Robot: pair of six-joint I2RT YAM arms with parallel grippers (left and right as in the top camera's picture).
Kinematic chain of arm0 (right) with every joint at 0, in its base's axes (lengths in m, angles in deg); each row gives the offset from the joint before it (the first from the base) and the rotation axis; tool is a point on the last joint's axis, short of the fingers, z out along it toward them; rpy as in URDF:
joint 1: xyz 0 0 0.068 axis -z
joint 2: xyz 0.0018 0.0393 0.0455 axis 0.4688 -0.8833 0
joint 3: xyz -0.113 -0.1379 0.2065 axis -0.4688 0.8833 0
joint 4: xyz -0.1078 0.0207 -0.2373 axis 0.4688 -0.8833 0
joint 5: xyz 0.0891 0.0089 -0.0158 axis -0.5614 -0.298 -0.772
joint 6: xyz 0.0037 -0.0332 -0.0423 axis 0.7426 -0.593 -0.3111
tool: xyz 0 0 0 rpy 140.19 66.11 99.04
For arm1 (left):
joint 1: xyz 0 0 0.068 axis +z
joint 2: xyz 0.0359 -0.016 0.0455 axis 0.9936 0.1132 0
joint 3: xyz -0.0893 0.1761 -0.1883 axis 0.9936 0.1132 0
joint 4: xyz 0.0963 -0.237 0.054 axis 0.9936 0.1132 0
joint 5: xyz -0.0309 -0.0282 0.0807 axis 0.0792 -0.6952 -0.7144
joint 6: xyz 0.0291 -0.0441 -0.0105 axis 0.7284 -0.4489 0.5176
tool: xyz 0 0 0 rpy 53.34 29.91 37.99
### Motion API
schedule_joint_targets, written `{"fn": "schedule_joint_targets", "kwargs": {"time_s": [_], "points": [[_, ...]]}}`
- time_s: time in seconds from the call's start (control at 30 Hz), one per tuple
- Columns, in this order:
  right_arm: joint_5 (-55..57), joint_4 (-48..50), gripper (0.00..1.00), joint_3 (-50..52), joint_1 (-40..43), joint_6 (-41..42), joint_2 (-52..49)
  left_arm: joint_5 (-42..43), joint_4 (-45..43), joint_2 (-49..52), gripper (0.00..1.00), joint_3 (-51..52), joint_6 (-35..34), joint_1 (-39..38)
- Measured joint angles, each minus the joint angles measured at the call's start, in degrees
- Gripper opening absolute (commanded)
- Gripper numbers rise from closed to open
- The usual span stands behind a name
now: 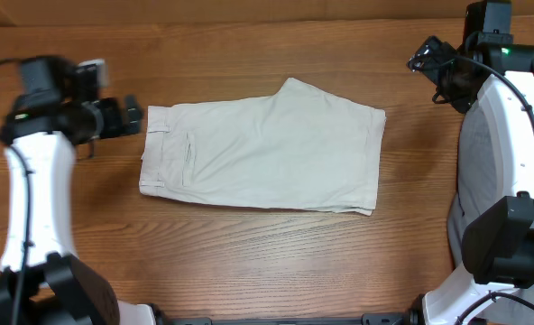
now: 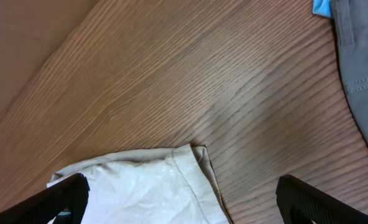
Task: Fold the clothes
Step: 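Grasp the left edge of the beige shorts with the left gripper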
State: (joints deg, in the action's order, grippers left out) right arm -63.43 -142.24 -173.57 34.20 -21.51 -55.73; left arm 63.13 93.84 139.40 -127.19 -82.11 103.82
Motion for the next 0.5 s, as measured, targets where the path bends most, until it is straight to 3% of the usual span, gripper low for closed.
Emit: {"fn": "schedule_joint_targets", "kwargs": {"time_s": [0.17,0.5], "points": [[0.0,0.0,1.0,0.0,0.0,0.0,0.0,8.0,0.1,6.6,1.0,-0.2,2.3,6.9],[0.0,0.0,1.0,0.0,0.0,0.0,0.0,12.2,-2.2,22.6,1.0,-0.3,5.0,2.5]]}}
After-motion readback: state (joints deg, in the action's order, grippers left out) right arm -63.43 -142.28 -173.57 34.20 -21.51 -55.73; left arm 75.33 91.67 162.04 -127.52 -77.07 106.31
